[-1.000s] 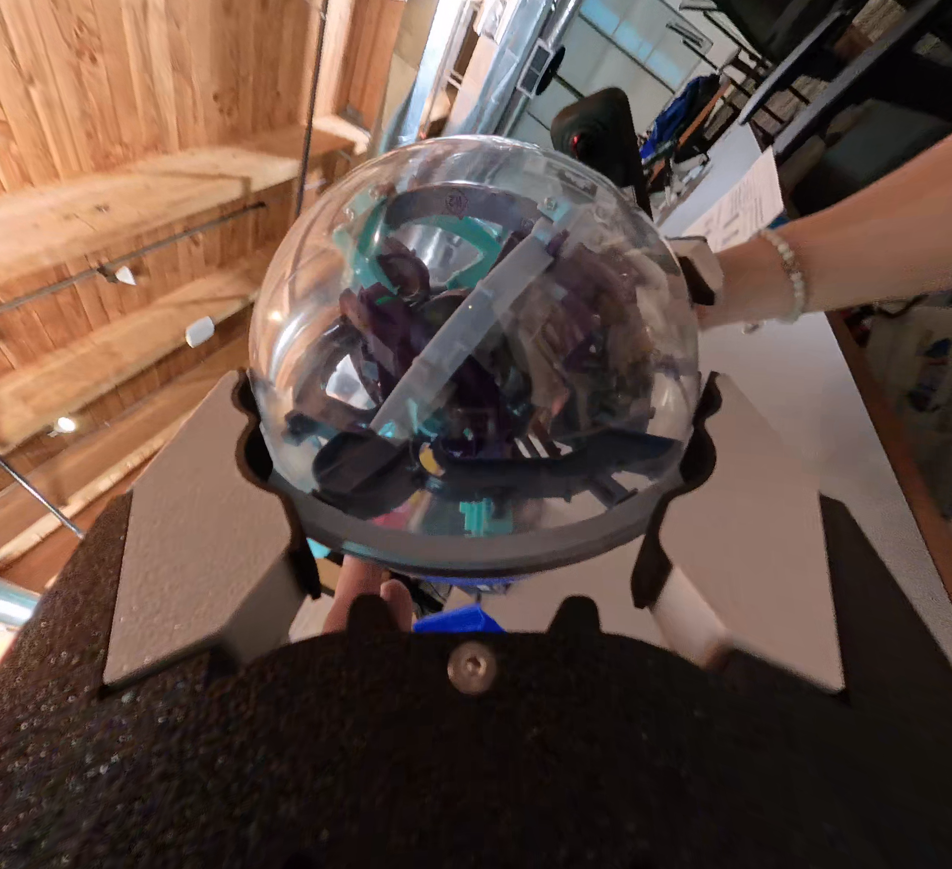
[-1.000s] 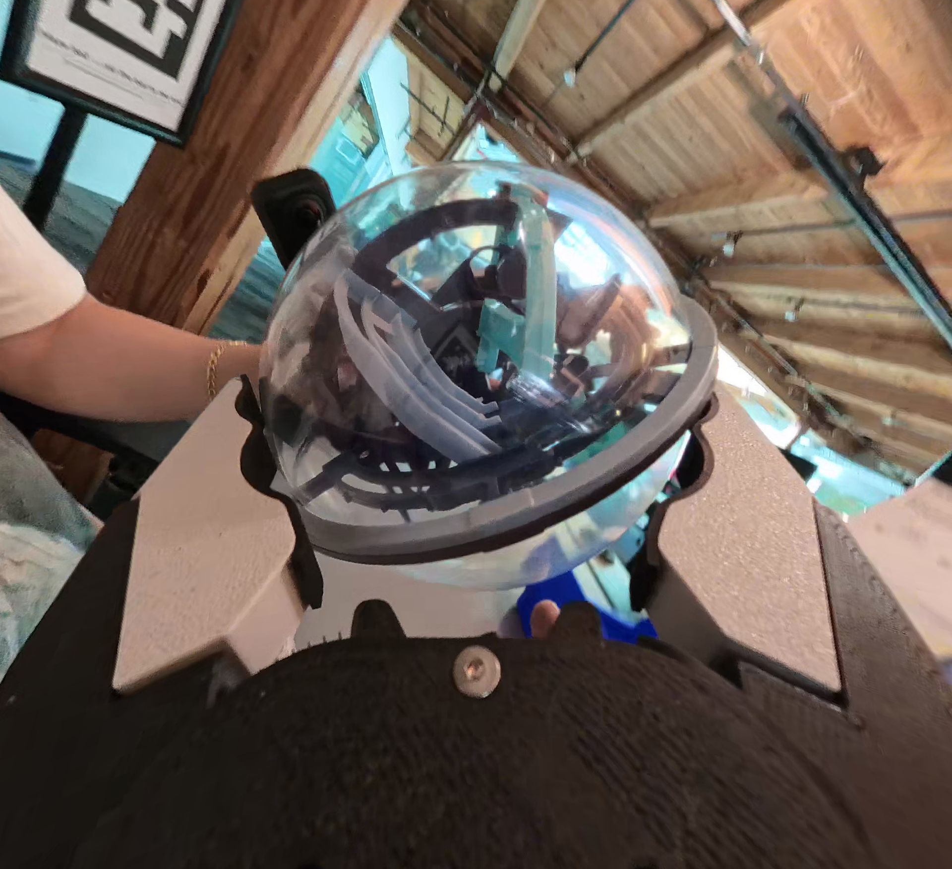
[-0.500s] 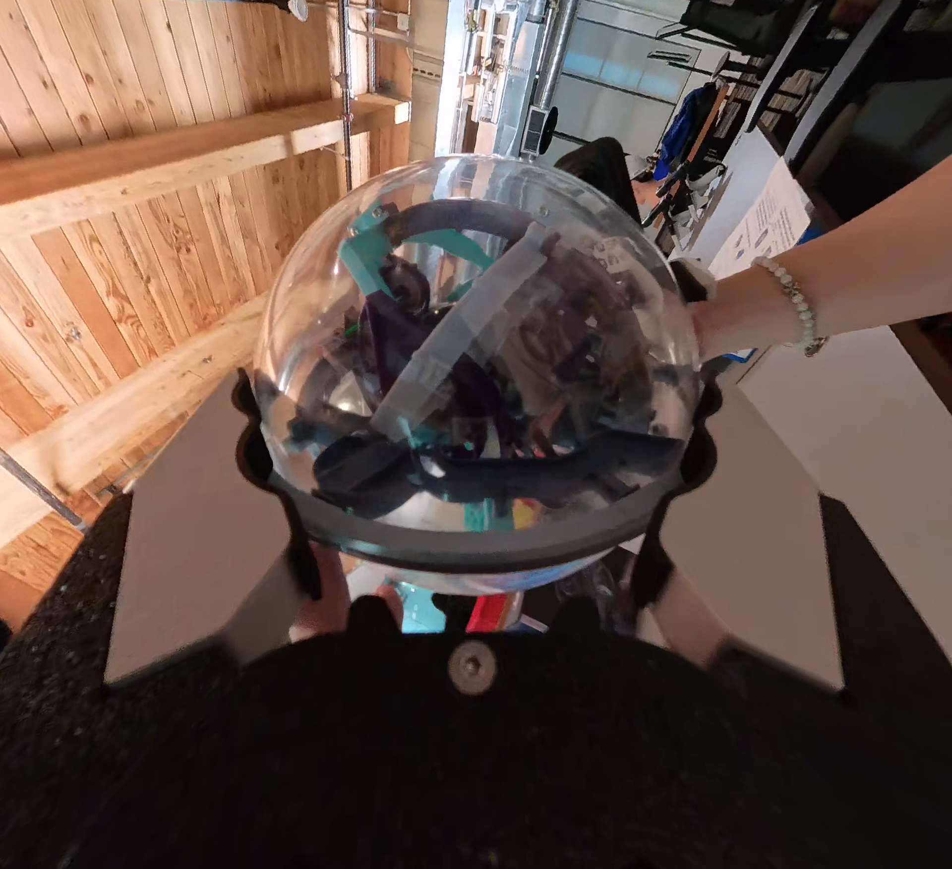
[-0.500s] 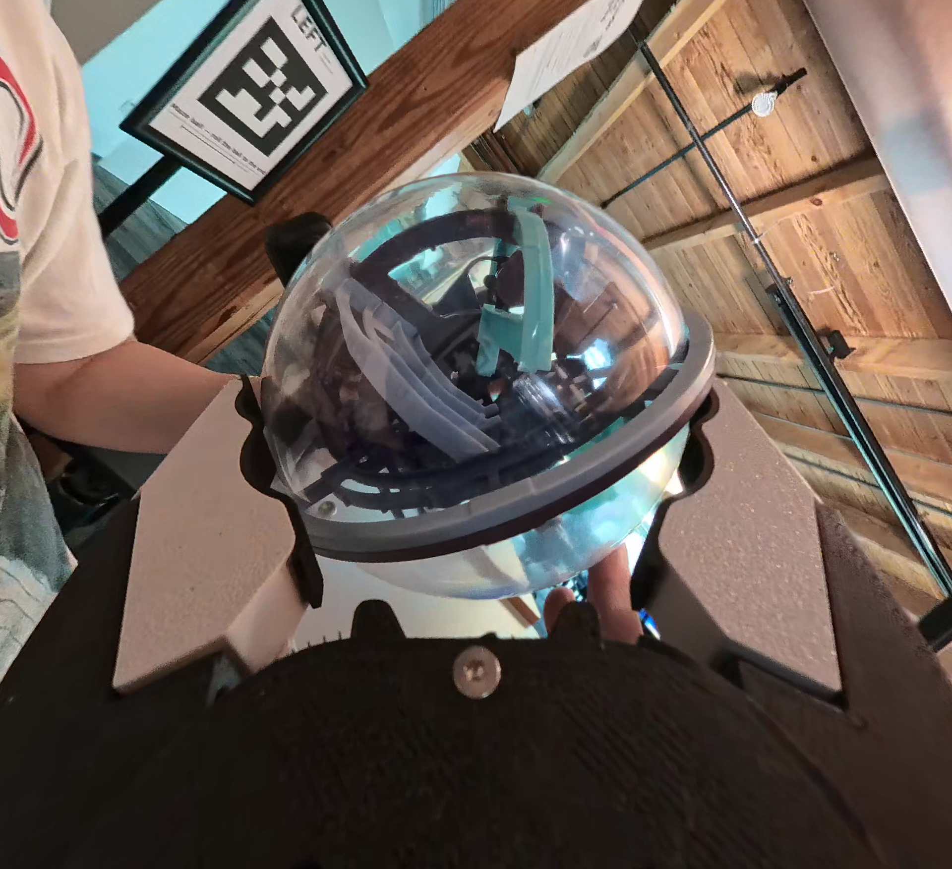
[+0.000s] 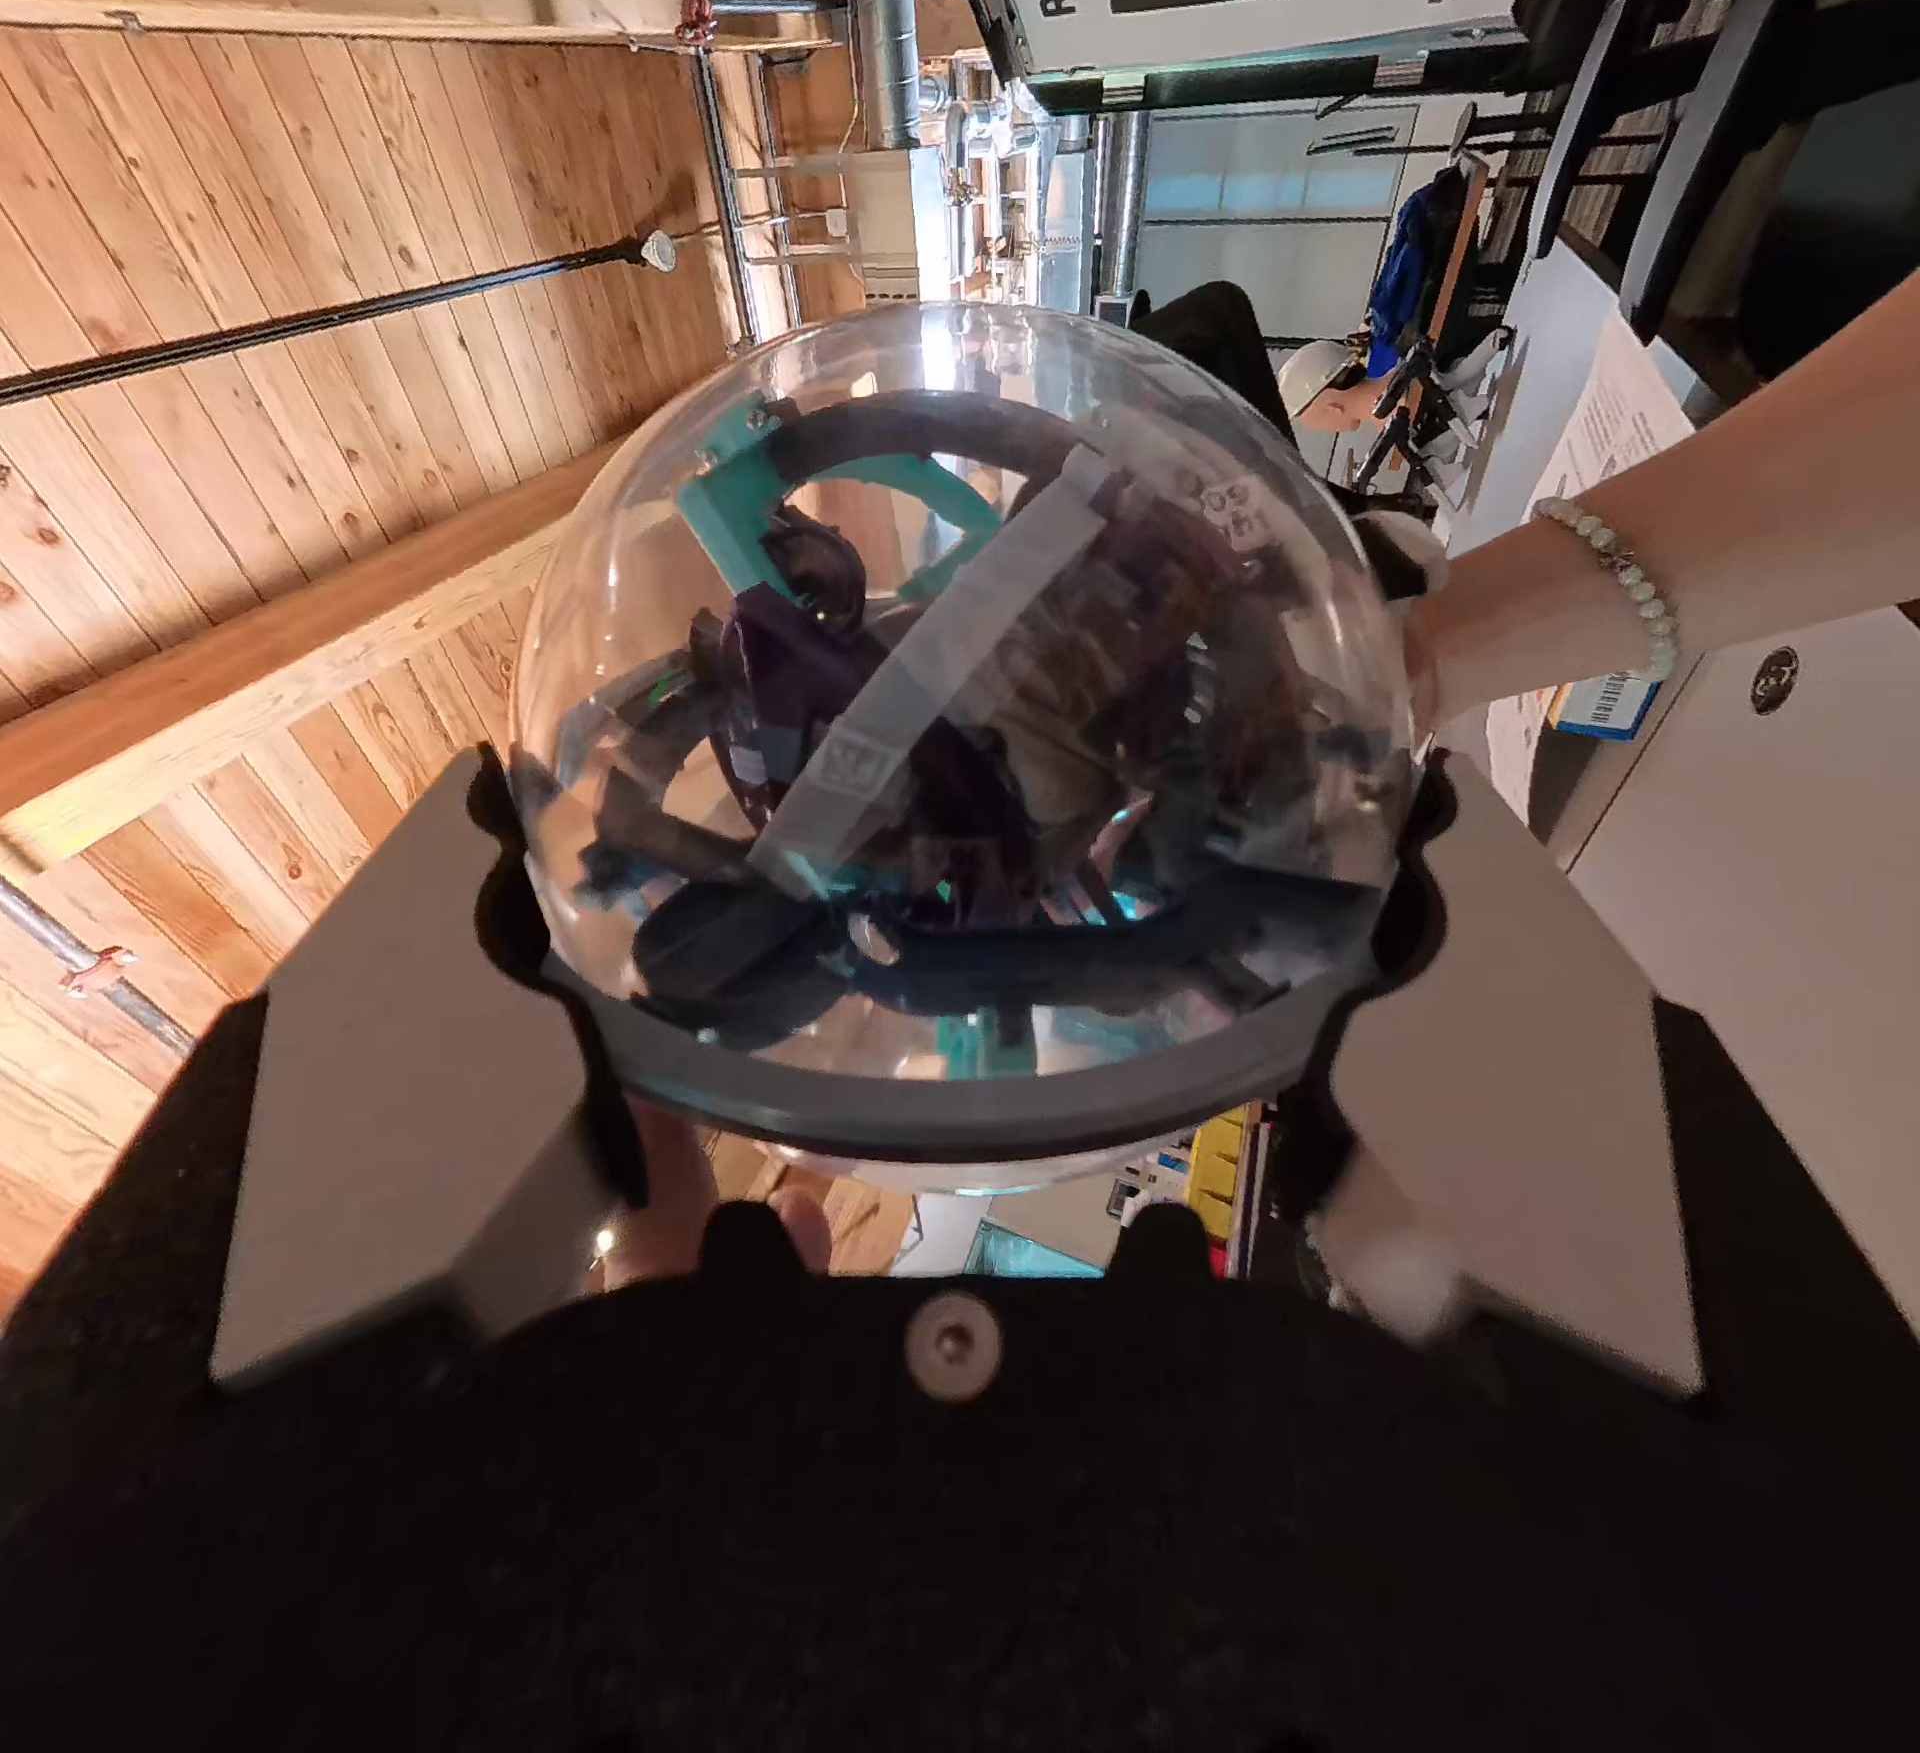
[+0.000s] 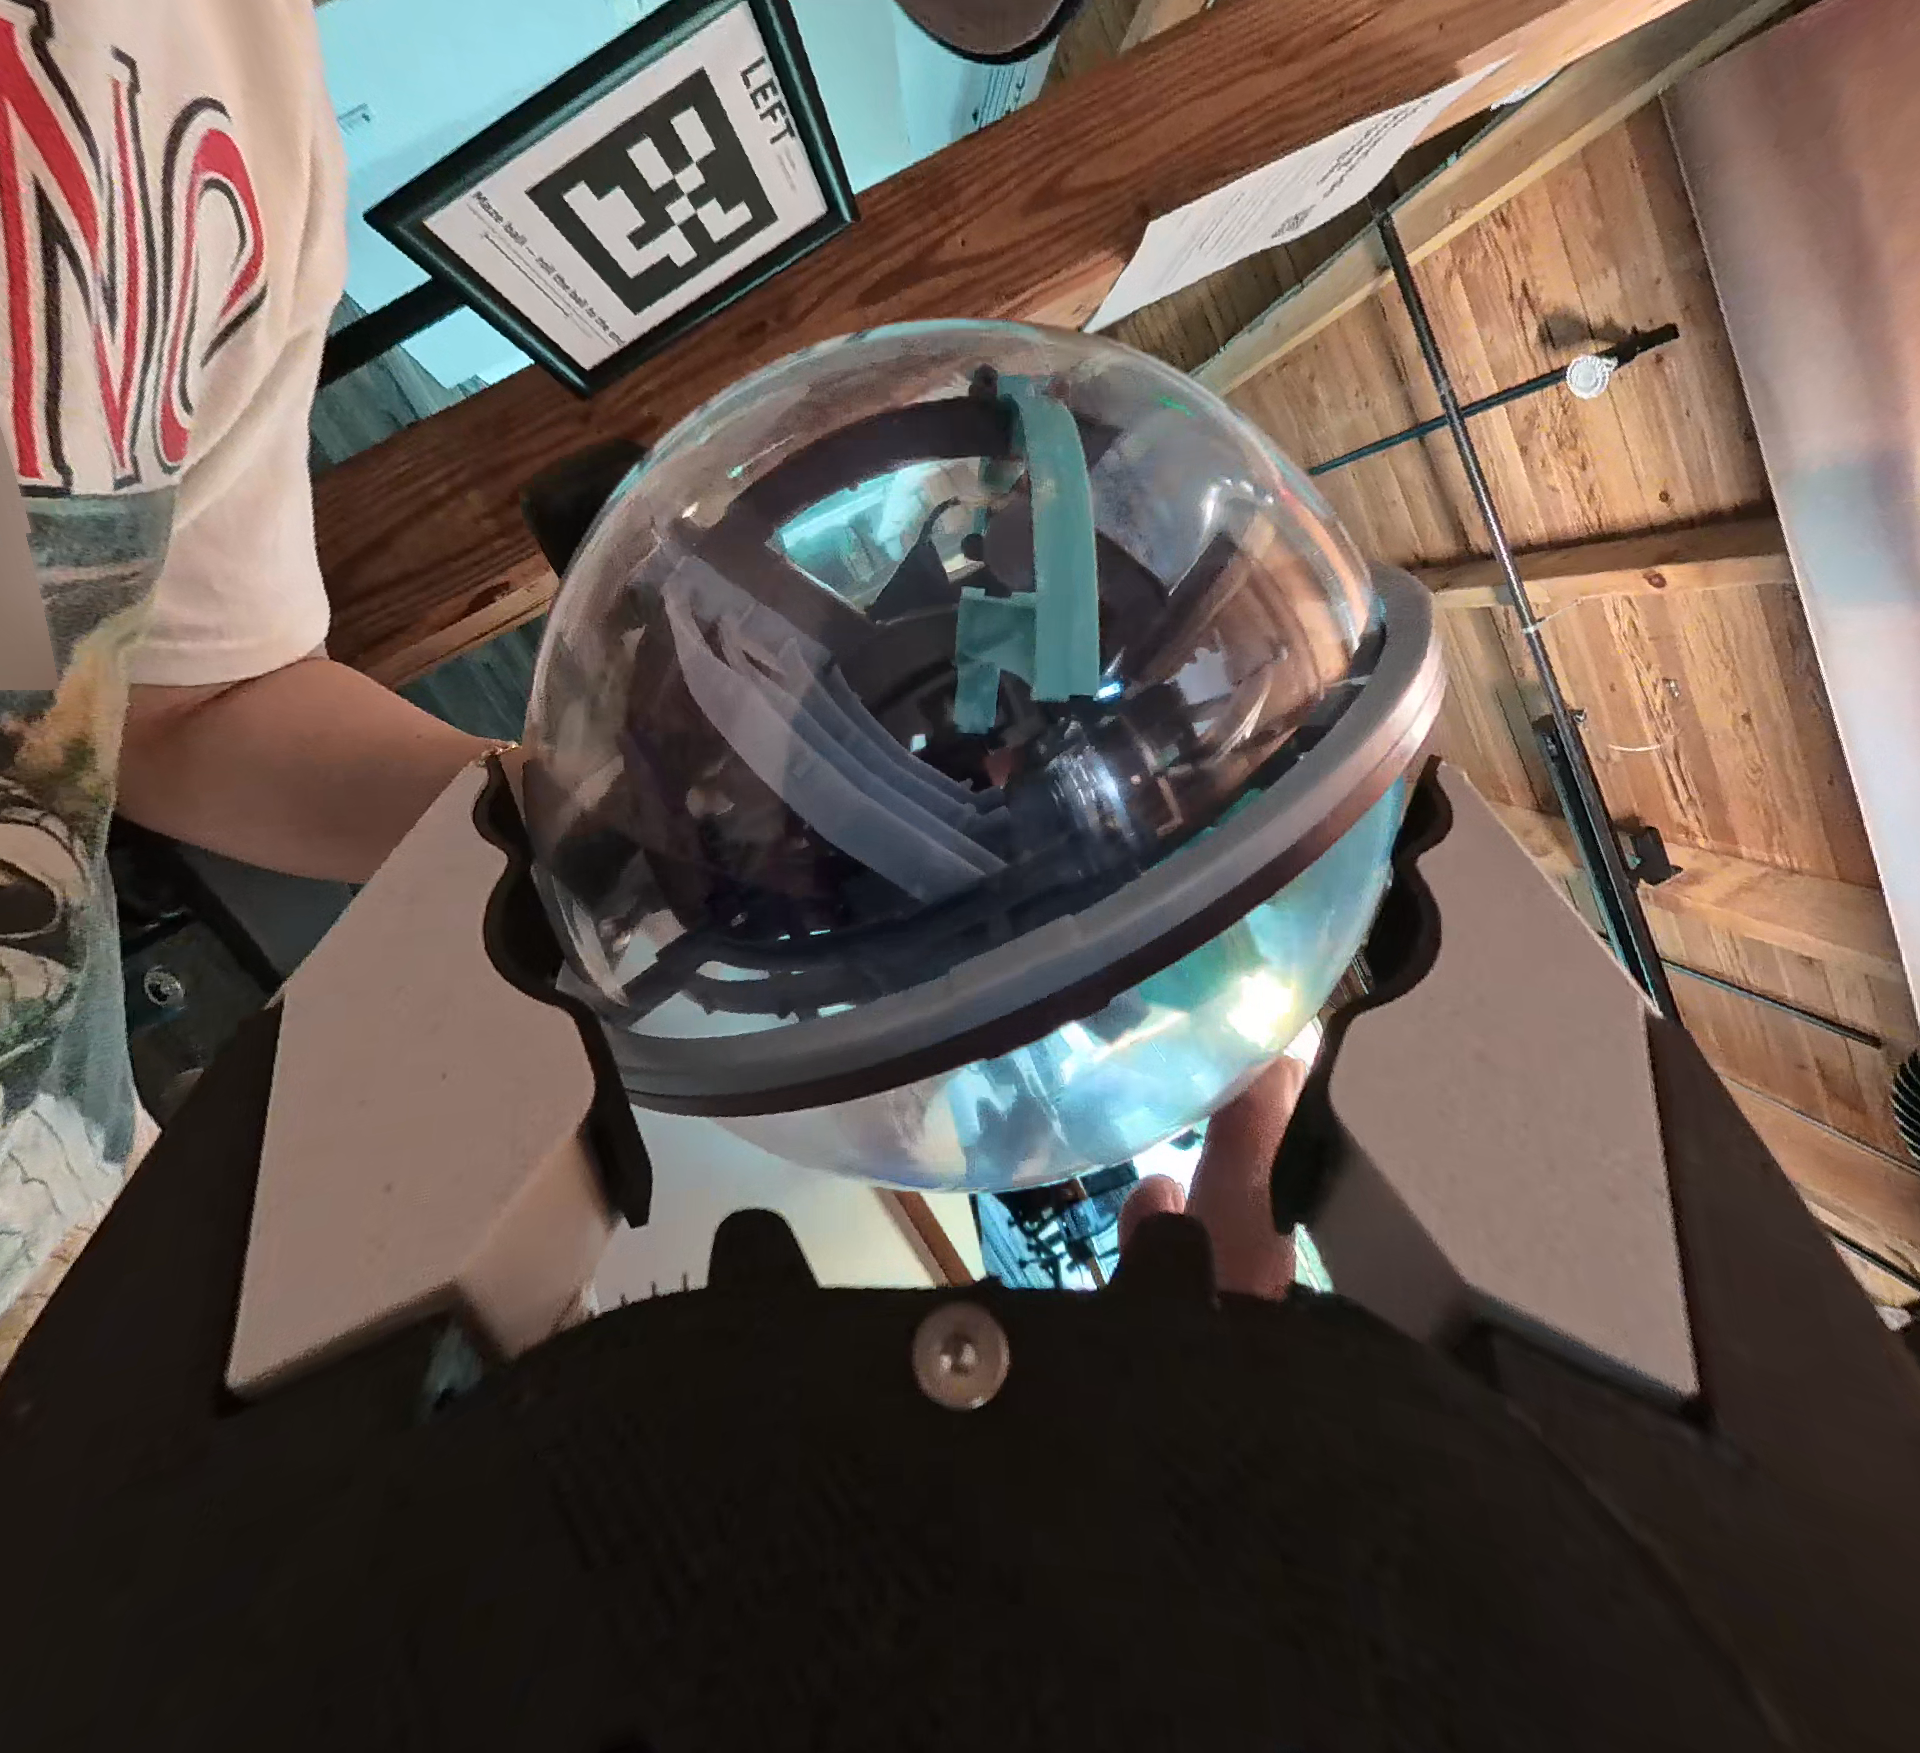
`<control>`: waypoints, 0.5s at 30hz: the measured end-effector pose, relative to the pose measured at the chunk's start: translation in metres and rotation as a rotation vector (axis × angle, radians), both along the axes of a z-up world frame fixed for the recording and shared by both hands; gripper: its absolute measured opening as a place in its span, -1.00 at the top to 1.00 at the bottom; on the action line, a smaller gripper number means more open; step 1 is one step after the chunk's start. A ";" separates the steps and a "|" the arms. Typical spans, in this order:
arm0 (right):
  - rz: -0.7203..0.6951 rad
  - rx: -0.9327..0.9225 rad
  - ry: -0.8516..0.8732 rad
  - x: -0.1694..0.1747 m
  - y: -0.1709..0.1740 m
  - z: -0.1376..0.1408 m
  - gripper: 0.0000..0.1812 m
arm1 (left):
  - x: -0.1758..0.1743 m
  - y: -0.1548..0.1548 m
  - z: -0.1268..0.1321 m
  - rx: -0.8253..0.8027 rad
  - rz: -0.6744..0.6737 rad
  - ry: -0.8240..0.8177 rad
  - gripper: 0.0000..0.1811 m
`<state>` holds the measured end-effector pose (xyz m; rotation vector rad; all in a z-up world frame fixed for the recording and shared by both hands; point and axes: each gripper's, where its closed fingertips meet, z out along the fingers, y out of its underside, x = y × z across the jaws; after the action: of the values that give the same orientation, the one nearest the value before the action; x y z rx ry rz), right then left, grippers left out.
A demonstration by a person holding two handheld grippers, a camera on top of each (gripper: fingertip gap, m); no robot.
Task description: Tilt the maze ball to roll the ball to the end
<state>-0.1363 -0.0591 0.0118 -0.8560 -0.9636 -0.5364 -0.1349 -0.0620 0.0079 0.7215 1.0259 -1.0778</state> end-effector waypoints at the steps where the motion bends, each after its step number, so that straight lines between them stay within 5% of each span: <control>1: 0.001 0.000 -0.002 0.000 0.000 0.000 -0.74 | -0.001 0.000 0.000 0.000 0.000 -0.003 -0.74; 15: -0.023 0.002 -0.051 -0.015 -0.008 0.005 -0.73 | -0.012 -0.005 0.004 -0.067 -0.067 -0.070 -0.74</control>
<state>-0.1517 -0.0673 0.0164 -0.8557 -1.0003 -0.5809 -0.1470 -0.0674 0.0117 0.7388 0.9071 -1.1322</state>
